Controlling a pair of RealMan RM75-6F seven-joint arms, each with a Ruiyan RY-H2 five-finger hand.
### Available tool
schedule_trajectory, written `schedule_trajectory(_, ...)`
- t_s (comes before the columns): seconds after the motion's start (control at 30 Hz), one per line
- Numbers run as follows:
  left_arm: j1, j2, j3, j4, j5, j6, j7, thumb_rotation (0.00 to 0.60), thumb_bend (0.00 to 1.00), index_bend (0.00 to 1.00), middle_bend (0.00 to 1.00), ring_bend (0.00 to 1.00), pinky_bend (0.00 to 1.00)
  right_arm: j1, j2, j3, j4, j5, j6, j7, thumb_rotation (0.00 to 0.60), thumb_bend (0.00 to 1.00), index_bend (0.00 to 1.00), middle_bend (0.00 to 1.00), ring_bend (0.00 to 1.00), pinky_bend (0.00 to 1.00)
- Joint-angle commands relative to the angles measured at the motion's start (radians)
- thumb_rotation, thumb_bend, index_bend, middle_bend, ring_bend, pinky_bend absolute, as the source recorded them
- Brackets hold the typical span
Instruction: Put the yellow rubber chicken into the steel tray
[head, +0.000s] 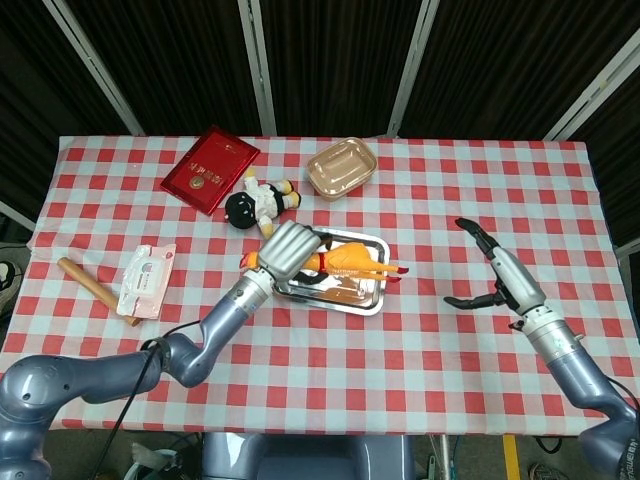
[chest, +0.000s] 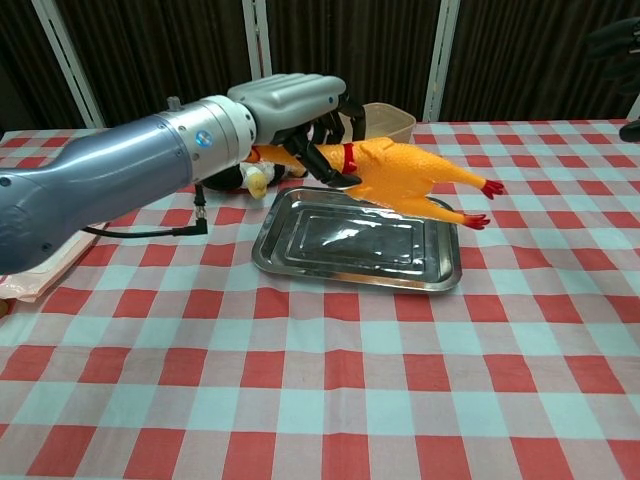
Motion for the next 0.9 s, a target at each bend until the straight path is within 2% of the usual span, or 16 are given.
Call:
schedule_trajectory(0.03,-0.019,-0.067,-0.023,0.077,-0.027,-0.036,-0.011,0.600,0.51,0.59,0.61,0.53,0.60,-0.002,0.005,0.001,0.009,-0.002,0.003,0.019,0.600,0.03,0.00,0.00,0.00,0.00)
schedule_trajectory(0.37,-0.009,-0.146,-0.018,0.205,-0.006,-0.059,-0.055,0.600,0.48,0.56,0.59,0.51,0.57,0.007,-0.012,-0.001,0.042,0.015,-0.022,0.029,0.600,0.03,0.00,0.00,0.00,0.00)
schedule_trajectory(0.47,-0.007,-0.140,-0.015,0.200,-0.014,-0.081,-0.042,0.600,0.41,0.47,0.53,0.44,0.51,0.008,-0.013,-0.002,0.044,0.016,-0.025,0.031,0.600,0.03,0.00,0.00,0.00,0.00)
schedule_trajectory(0.57,-0.003,-0.130,-0.017,0.186,-0.026,-0.090,-0.020,0.600,0.30,0.35,0.41,0.33,0.40,0.007,-0.014,-0.001,0.046,0.022,-0.025,0.028,0.600,0.02,0.00,0.00,0.00,0.00)
schedule_trajectory(0.67,0.008,-0.115,-0.021,0.162,-0.037,-0.085,-0.004,0.600,0.21,0.20,0.24,0.16,0.26,0.005,-0.015,-0.002,0.045,0.025,-0.024,0.027,0.600,0.03,0.00,0.00,0.00,0.00)
schedule_trajectory(0.73,0.017,-0.101,-0.021,0.142,-0.045,-0.087,0.003,0.600,0.16,0.05,0.11,0.04,0.15,0.004,-0.017,-0.003,0.047,0.027,-0.025,0.025,0.600,0.03,0.00,0.00,0.00,0.00)
schedule_trajectory(0.8,0.028,-0.075,-0.019,0.112,-0.065,-0.096,0.029,0.600,0.14,0.00,0.07,0.01,0.13,0.006,-0.020,-0.003,0.048,0.028,-0.028,0.024,0.600,0.03,0.00,0.00,0.00,0.00)
schedule_trajectory(0.9,0.043,-0.042,-0.022,0.064,-0.082,-0.080,0.058,0.600,0.14,0.00,0.06,0.00,0.12,0.010,-0.023,-0.002,0.050,0.027,-0.032,0.024,0.600,0.03,0.00,0.00,0.00,0.00)
